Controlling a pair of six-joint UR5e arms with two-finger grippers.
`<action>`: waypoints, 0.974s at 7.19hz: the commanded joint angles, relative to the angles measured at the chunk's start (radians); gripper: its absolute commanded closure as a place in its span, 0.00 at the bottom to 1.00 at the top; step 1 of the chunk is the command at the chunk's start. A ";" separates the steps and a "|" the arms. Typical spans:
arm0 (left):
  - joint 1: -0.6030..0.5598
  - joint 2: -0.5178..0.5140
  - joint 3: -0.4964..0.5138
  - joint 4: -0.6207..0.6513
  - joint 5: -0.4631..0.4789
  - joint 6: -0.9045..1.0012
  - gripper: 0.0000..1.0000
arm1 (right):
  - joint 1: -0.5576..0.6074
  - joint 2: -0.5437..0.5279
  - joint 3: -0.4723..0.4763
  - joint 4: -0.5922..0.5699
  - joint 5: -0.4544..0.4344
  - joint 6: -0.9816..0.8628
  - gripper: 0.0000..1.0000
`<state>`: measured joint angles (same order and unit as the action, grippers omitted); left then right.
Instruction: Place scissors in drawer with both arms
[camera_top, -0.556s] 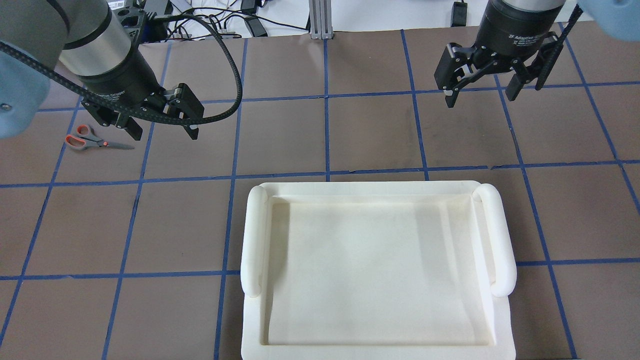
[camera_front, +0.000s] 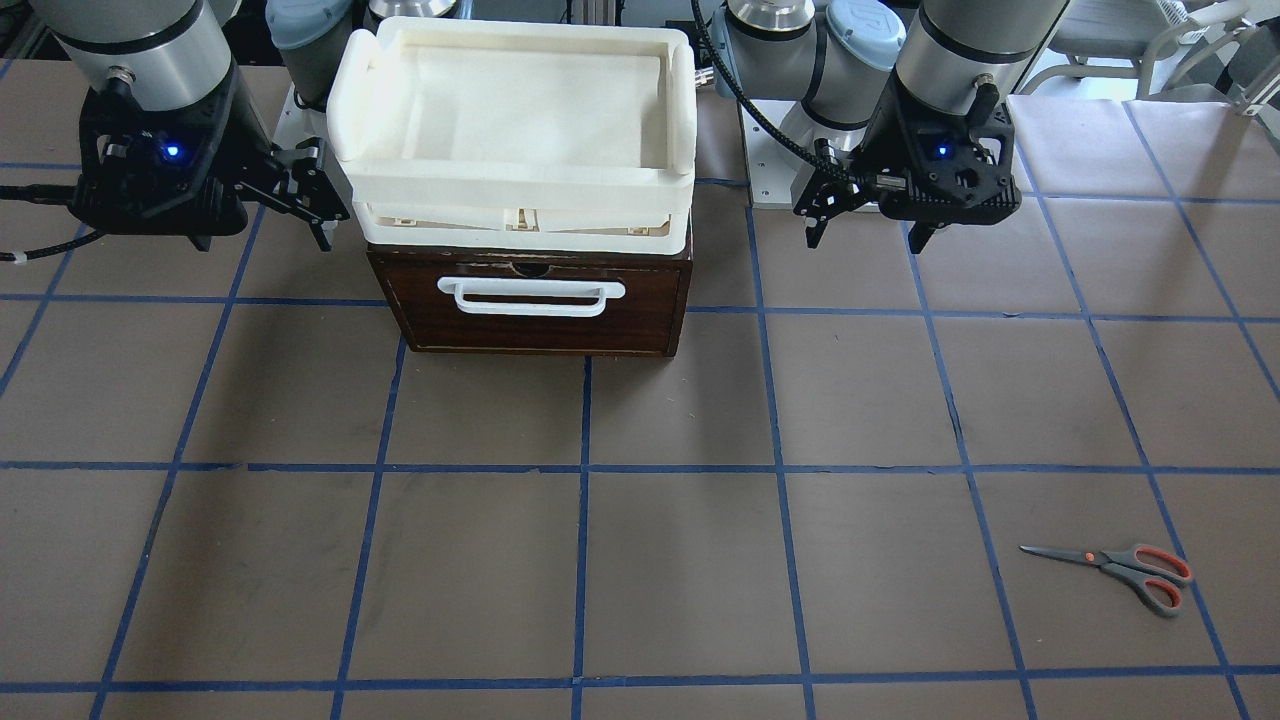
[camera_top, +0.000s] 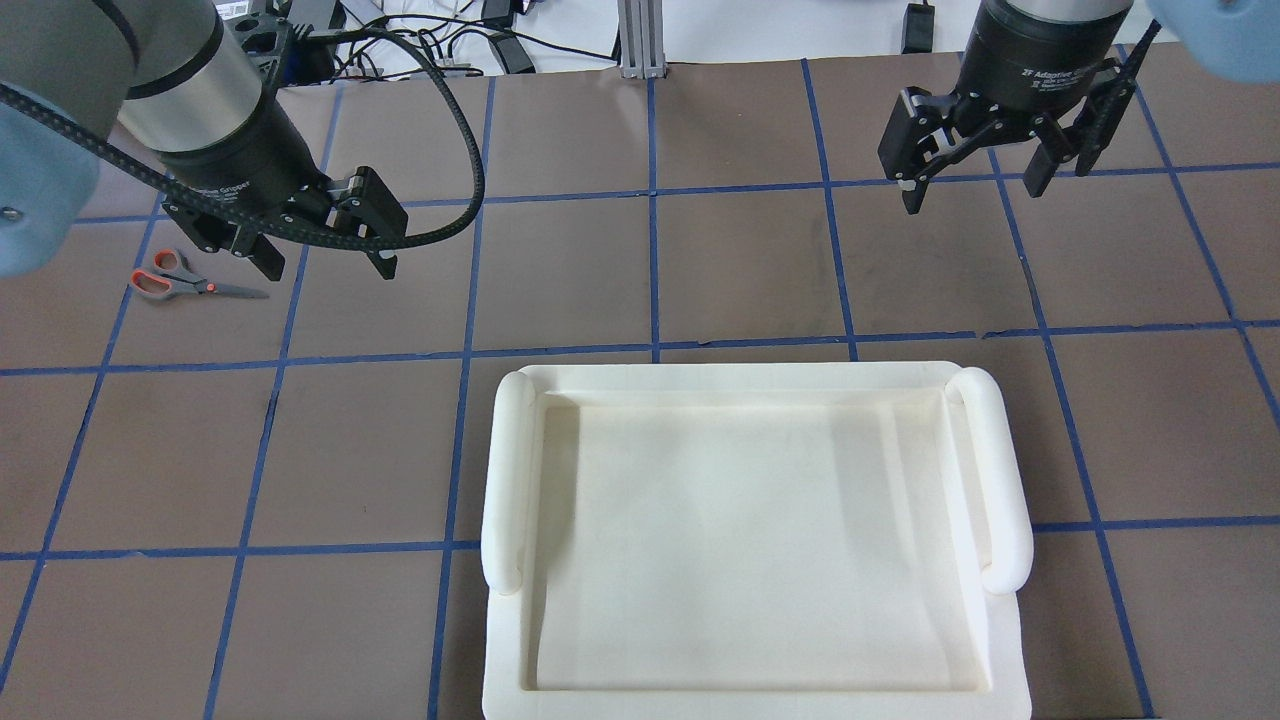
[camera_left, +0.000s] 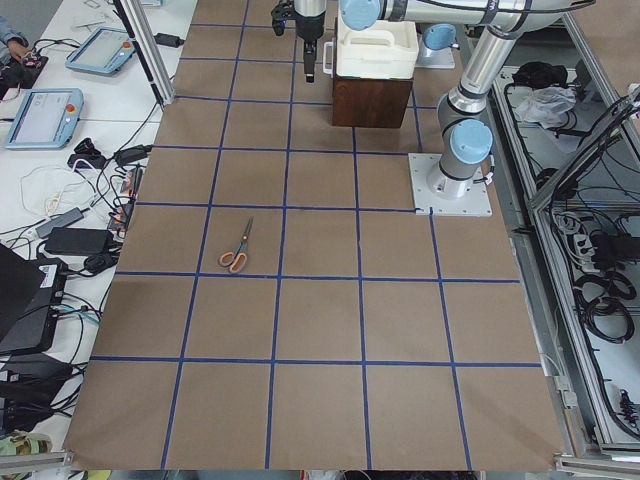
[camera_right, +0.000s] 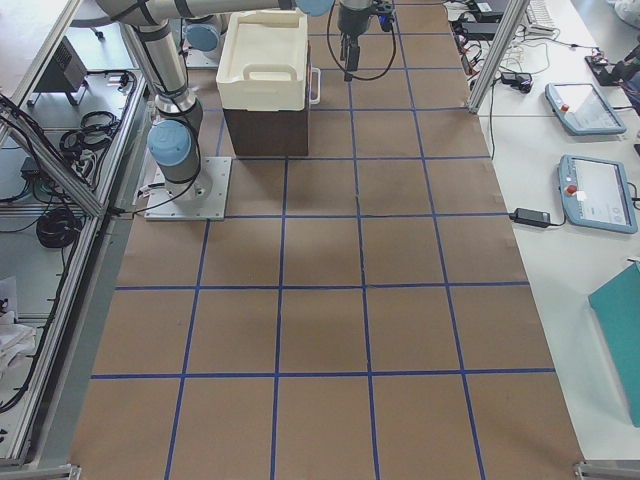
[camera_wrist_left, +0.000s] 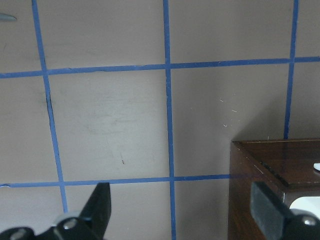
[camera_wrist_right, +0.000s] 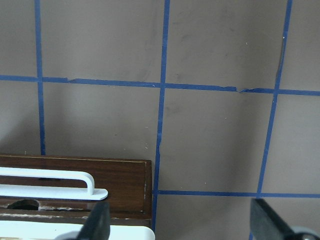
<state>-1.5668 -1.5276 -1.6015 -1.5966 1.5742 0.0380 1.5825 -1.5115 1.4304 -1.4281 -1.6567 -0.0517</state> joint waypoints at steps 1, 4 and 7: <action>0.019 -0.002 0.002 0.003 0.001 0.125 0.00 | 0.001 0.005 0.010 -0.035 -0.053 0.050 0.00; 0.341 -0.035 0.015 0.015 0.006 0.683 0.00 | 0.011 0.026 0.034 -0.066 -0.037 0.611 0.00; 0.524 -0.185 0.021 0.173 0.113 1.414 0.00 | 0.129 0.114 0.038 -0.086 -0.037 1.083 0.00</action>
<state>-1.0973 -1.6482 -1.5814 -1.5368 1.6237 1.1598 1.6557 -1.4339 1.4661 -1.5020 -1.6947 0.8613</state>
